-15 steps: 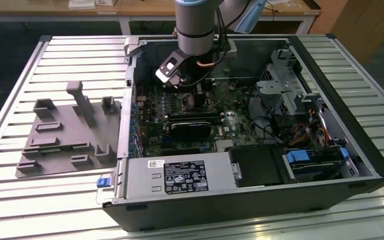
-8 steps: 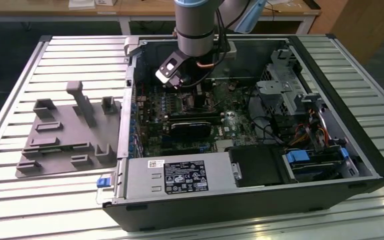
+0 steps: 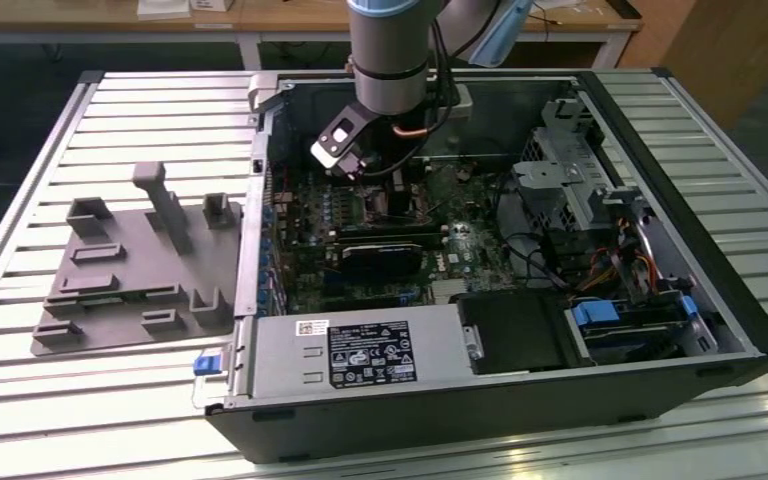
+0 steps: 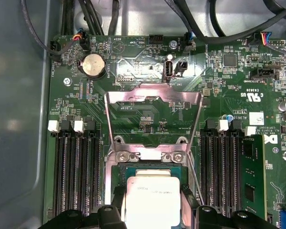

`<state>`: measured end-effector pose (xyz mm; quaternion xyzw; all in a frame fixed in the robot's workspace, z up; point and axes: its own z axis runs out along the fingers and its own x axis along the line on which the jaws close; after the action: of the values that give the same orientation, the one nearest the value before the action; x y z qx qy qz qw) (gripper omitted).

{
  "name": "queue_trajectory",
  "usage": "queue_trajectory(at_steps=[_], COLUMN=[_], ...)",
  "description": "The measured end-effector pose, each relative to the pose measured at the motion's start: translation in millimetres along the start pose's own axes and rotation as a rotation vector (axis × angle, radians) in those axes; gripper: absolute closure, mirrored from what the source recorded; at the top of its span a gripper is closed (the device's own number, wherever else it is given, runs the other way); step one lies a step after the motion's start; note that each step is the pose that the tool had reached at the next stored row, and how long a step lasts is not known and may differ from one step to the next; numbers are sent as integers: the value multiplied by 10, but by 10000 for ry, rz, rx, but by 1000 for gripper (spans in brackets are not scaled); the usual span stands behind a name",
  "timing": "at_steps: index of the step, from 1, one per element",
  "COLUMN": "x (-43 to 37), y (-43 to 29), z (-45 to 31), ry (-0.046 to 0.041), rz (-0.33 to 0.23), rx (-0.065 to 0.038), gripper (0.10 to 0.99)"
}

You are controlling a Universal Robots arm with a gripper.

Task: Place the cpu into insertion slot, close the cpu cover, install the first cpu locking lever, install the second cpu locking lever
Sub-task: 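Place the cpu into insertion slot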

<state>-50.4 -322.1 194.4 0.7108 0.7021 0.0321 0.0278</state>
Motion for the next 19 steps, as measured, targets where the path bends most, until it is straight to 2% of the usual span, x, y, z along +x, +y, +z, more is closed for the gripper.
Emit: queue_trajectory(at_steps=[19], x=[9], y=[-7], z=[17], ry=[1], rz=[0], rx=[0], gripper=[549])
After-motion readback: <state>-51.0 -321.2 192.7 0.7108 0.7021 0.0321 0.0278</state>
